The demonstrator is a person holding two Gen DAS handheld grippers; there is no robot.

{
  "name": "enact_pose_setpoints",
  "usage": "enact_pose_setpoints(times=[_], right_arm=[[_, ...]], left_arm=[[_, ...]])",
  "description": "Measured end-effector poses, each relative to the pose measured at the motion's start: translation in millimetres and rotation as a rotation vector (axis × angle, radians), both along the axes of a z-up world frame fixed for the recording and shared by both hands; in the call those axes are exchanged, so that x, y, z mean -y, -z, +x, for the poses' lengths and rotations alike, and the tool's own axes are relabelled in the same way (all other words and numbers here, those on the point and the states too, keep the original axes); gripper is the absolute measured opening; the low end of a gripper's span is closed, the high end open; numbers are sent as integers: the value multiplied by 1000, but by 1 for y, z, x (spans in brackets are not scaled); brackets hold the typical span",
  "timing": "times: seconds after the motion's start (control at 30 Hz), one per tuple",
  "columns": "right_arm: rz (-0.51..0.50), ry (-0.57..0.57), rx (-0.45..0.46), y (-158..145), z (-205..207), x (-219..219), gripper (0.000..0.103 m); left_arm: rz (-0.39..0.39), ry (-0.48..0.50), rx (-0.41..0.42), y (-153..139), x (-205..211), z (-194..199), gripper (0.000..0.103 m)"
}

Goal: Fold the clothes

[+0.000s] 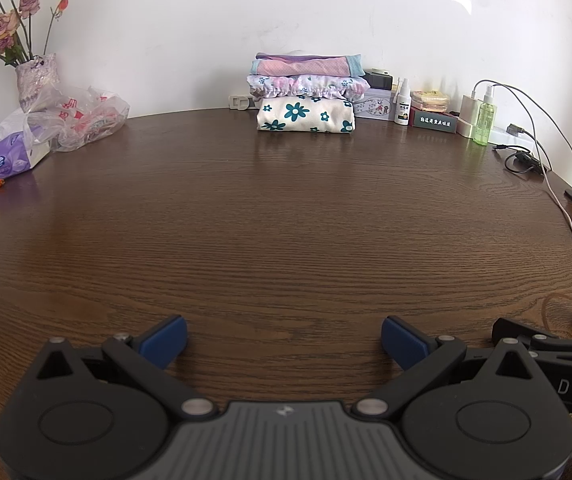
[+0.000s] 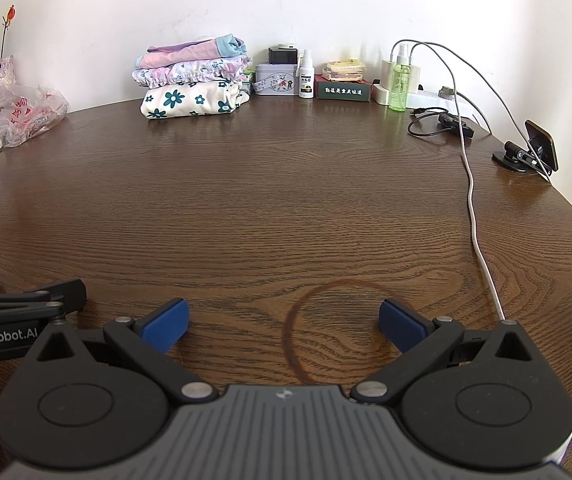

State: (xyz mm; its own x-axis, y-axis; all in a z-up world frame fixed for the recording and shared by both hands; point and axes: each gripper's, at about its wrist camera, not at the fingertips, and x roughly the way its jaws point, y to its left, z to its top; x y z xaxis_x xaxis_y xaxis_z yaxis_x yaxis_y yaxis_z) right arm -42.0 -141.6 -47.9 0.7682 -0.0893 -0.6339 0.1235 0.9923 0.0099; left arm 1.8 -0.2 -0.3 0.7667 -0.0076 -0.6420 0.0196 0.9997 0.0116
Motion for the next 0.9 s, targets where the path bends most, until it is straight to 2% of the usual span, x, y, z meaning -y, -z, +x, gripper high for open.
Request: enact_pose_setpoints(times=[0.5, 0.57, 0.6, 0.63, 0.67, 0.7, 0.8, 0.83, 0.9], right_arm=[[-1, -1, 2, 0, 0, 1, 102], [2, -7, -7, -3, 1, 1, 103], [5, -15, -17, -5, 1, 0, 103], [26, -53, -66, -10, 7, 1, 103], [54, -100, -106, -19, 13, 3, 103], [84, -145, -105, -32, 18, 6, 103], [95, -187, 36, -75, 38, 15, 103], [97, -185, 63, -83, 59, 16, 103], [101, -180, 117, -99, 100, 19, 103]], left_arm=[[2, -1, 0, 0, -2, -4, 103], [2, 26, -12, -2, -2, -1, 103], [-10, 56, -39, -8, -6, 2, 98], [-25, 85, -56, -15, -11, 4, 96], [-50, 109, -28, -28, -20, 7, 97], [-69, 131, 4, -40, -27, 11, 97], [-4, 201, 141, -73, -39, 48, 103], [15, 229, 186, -78, -43, 68, 103], [40, 215, 242, -77, -47, 118, 103]])
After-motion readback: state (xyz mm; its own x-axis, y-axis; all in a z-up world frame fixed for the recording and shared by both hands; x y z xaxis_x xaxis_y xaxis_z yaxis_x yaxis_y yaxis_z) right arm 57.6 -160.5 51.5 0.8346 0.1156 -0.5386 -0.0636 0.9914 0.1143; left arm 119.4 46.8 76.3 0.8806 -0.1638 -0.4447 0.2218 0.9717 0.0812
